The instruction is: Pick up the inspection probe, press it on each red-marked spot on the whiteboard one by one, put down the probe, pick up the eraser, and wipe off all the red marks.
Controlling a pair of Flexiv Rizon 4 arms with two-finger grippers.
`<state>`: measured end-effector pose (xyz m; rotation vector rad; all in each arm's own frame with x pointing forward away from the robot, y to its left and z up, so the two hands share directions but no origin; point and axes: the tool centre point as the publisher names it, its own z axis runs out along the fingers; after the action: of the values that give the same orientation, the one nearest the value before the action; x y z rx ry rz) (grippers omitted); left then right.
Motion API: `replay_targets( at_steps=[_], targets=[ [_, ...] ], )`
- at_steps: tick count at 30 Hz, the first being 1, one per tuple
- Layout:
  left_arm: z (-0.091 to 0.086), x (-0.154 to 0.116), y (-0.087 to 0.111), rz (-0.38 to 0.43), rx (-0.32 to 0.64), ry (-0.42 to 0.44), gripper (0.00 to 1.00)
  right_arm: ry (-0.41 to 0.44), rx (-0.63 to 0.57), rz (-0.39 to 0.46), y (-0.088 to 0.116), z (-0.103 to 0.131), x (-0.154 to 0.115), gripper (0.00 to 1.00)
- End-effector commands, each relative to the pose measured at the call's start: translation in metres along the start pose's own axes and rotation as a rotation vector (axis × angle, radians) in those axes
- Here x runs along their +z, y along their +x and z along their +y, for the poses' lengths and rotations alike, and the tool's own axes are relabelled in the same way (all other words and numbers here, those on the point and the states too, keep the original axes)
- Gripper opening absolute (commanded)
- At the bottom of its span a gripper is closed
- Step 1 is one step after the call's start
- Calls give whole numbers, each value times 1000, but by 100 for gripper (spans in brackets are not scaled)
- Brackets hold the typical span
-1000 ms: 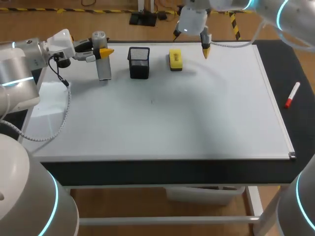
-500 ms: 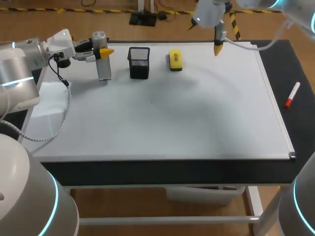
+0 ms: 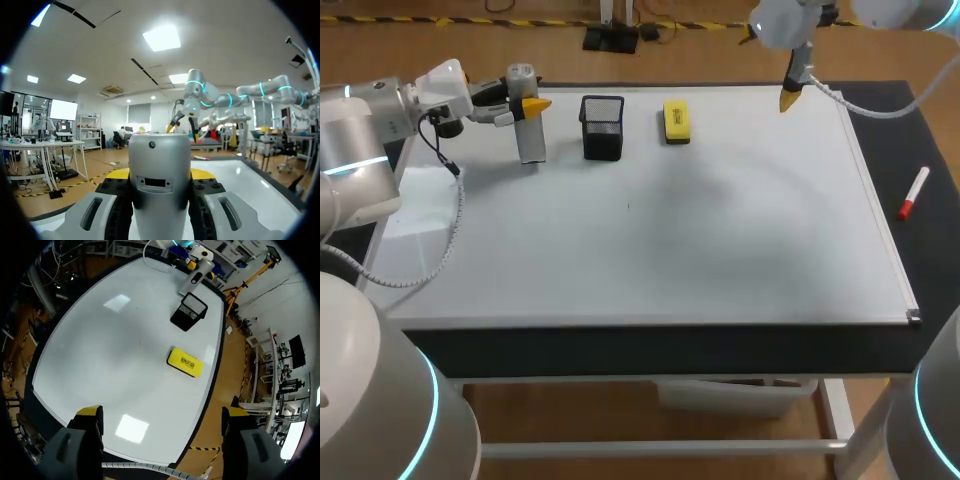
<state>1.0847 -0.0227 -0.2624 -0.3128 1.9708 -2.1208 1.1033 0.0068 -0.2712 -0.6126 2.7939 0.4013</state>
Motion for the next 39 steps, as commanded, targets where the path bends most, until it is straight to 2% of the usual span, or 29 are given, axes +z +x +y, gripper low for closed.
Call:
replay_targets(
  at_steps=[1,4,7,34,39],
  targets=[
    [-1,0,0,-1,1,1,0,-11,29,-74,19,-6,-18,100],
    [-1,0,0,-1,1,1,0,-15,59,-110,23,-11,-24,100],
    [-1,0,0,-1,1,1,0,-36,95,-50,25,-13,-27,100],
    [-1,0,0,-1,1,1,0,-36,95,-50,25,-13,-27,100],
    [-13,4,0,14,19,-2,0,-36,95,-50,25,-13,-27,100]
  ],
)
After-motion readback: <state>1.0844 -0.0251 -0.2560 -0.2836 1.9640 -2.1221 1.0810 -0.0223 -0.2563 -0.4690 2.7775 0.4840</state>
